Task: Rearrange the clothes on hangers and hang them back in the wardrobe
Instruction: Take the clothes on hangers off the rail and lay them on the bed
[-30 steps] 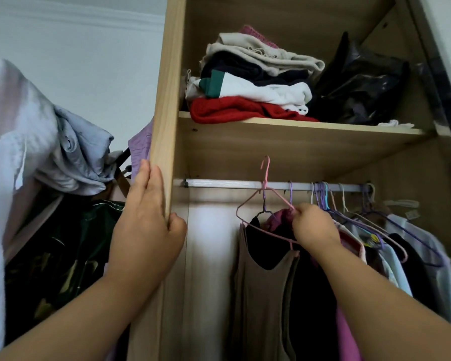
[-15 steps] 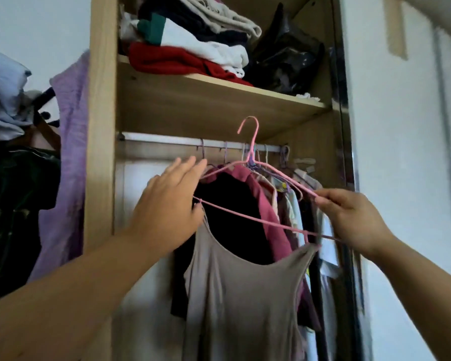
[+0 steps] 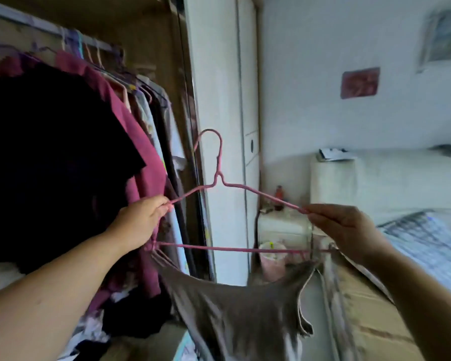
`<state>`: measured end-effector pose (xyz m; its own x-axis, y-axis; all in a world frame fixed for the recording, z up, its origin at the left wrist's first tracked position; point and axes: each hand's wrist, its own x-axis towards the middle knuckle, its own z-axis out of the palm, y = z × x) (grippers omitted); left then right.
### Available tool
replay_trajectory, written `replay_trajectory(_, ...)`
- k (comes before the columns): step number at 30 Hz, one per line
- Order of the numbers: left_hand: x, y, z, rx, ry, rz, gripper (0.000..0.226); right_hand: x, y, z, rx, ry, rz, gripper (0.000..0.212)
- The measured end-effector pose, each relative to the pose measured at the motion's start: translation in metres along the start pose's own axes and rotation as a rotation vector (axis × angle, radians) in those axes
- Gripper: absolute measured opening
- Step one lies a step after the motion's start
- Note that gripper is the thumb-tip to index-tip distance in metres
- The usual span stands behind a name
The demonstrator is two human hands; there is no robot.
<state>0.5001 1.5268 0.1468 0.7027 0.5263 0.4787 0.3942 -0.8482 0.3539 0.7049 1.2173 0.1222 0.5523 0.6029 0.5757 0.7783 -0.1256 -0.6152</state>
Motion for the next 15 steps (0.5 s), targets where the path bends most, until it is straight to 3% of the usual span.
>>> replay_trajectory(7,-0.085,0.027,0.086,-0.358,-0.208,0.215,0.024,-0.176,0.001,-0.008,-0.284,0.050,0.503,0.026)
replay_trajectory(15,-0.168,0.128,0.151,-0.357,-0.476,0.482,0.016,-0.382,-0.030,-0.042,-0.279,0.182,1.000,0.026)
